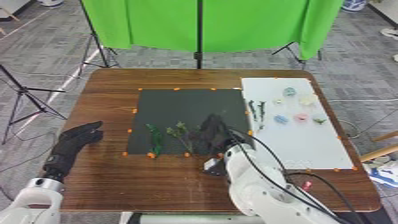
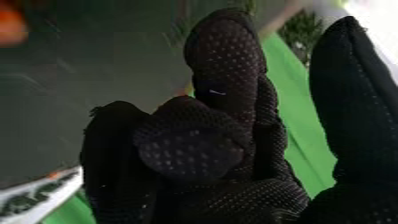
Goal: Arrange flowers
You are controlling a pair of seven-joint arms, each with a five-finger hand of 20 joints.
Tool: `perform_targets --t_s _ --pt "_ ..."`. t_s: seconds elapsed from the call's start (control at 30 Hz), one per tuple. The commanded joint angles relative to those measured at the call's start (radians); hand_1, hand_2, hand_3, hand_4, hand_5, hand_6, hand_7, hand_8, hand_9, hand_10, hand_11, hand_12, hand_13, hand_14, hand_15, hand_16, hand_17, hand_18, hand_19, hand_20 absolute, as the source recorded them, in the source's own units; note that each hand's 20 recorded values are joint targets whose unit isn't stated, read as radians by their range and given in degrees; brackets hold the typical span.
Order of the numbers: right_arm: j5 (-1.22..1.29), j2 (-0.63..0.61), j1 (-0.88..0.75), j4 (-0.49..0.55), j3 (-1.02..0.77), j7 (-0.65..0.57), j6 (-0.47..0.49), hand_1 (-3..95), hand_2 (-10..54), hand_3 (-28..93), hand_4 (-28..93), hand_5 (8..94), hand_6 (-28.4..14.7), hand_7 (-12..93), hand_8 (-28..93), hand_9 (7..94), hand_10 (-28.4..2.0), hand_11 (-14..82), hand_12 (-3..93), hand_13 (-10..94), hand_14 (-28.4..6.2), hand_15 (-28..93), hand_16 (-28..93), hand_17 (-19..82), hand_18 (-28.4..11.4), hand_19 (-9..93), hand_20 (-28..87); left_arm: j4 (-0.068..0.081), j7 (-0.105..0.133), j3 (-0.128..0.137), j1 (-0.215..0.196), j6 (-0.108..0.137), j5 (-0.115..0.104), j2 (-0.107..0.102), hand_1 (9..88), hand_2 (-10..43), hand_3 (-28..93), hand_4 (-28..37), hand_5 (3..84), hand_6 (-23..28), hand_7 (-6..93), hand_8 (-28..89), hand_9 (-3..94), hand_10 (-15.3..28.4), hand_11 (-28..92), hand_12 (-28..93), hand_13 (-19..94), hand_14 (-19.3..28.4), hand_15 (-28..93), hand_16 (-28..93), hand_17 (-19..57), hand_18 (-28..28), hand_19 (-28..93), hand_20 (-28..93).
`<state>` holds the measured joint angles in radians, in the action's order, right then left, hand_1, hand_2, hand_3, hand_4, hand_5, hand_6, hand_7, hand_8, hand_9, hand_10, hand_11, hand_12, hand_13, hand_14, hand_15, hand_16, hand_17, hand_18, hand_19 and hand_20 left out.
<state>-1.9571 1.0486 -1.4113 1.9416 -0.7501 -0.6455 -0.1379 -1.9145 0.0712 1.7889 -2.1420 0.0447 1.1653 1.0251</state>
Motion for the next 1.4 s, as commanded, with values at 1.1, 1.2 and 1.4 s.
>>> perform_targets --t_s 1.1,1.2,1.4 --pt "-0.116 -0.165 0.309 -0.197 -0.104 -0.085 0.098 33.3 -9.5 62 -11 76.4 -5.7 15 -7 89.1 -12.6 39.5 28.6 94 -2.5 59 32 70 -12.2 93 52 -0.002 -0.005 -0.006 -0.005 -0.016 0.011 0.014 31.4 0.9 63 -18.8 46.6 4.8 11.0 -6 46.6 14.6 19 11 37 18.2 19 -1 8.6 11.9 8 17" --pt "-0.114 -0.164 0.336 -0.254 -0.080 -0.098 0.127 33.0 -9.5 62 -11 75.7 -5.7 14 -7 89.0 -12.7 40.5 28.7 94 -2.5 60 33 70 -12.4 93 54 -0.006 0.002 -0.001 -0.012 -0.008 0.010 0.018 31.4 0.7 64 -18.7 46.6 4.9 11.1 -6 46.6 14.7 19 11 38 18.2 19 -1 8.6 11.9 8 17" --pt "-0.104 -0.156 0.335 -0.316 -0.069 -0.125 0.171 32.8 -9.5 61 -12 75.4 -5.9 14 -7 89.0 -12.6 41.1 28.6 94 -2.5 61 33 70 -12.5 93 55 -0.008 0.057 -0.021 -0.013 0.055 0.003 0.020 31.5 0.8 63 -18.9 46.9 4.9 11.2 -6 46.7 14.6 19 11 38 18.1 19 -1 10.1 12.1 9 18"
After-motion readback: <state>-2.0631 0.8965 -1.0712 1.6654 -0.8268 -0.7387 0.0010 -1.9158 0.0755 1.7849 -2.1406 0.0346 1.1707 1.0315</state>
